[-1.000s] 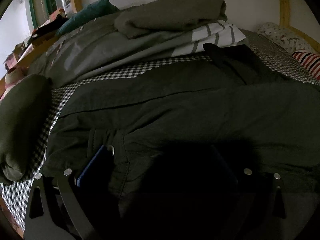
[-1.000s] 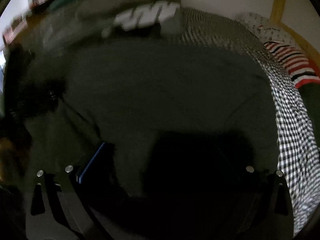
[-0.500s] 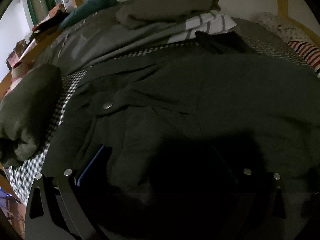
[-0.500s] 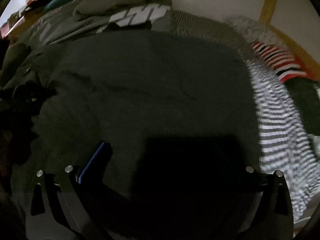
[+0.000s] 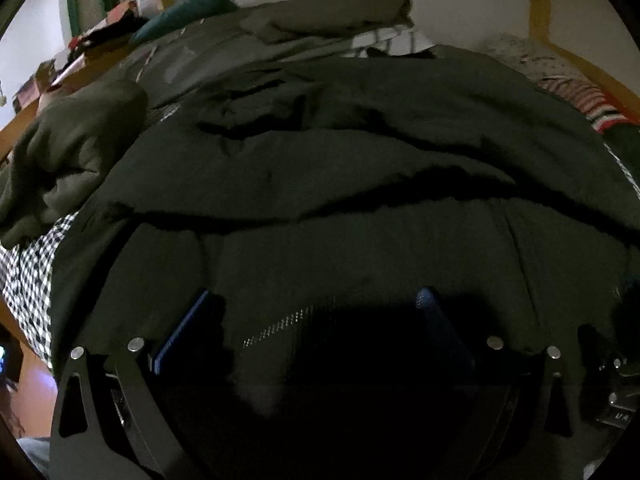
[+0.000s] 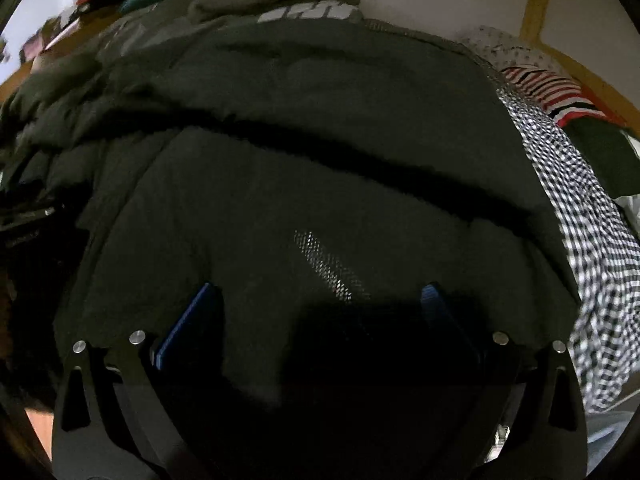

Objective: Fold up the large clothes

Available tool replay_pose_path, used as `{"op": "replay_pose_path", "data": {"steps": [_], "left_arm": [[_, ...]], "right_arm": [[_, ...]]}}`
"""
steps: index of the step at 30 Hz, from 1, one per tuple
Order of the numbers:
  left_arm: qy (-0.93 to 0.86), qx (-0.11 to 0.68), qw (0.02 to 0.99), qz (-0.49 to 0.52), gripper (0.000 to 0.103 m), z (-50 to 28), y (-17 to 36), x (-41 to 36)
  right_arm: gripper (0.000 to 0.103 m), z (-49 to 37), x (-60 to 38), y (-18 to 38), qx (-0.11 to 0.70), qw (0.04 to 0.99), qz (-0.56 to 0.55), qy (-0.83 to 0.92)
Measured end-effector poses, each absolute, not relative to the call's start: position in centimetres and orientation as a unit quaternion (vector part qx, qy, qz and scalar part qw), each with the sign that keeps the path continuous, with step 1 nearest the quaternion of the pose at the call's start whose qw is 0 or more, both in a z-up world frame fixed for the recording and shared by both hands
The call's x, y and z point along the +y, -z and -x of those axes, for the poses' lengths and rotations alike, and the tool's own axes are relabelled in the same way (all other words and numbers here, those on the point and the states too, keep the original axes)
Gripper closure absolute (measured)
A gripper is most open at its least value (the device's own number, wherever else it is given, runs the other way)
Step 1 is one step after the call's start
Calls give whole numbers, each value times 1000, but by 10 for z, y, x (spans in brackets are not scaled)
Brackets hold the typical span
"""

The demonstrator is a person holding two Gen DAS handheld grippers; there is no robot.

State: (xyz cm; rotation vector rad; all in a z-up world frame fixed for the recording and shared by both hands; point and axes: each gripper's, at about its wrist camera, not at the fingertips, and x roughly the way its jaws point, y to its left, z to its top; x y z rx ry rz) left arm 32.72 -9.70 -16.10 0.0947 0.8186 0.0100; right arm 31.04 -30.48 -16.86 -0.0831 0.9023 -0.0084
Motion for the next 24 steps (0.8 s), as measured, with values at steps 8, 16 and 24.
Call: {"op": "replay_pose_path", "data": {"steps": [8, 16, 24], "left_arm": [[61, 381, 922, -30, 5, -249, 164, -39], [36, 414, 909, 13, 5, -211, 191, 4], [32, 400, 916, -23, 5, -168, 209, 24]], "right_arm": [[3, -250, -313, 178, 425, 903, 57, -32], [3, -211, -320, 182, 409, 912, 15, -20], [3, -167, -321, 201, 418, 908, 26, -16]]}}
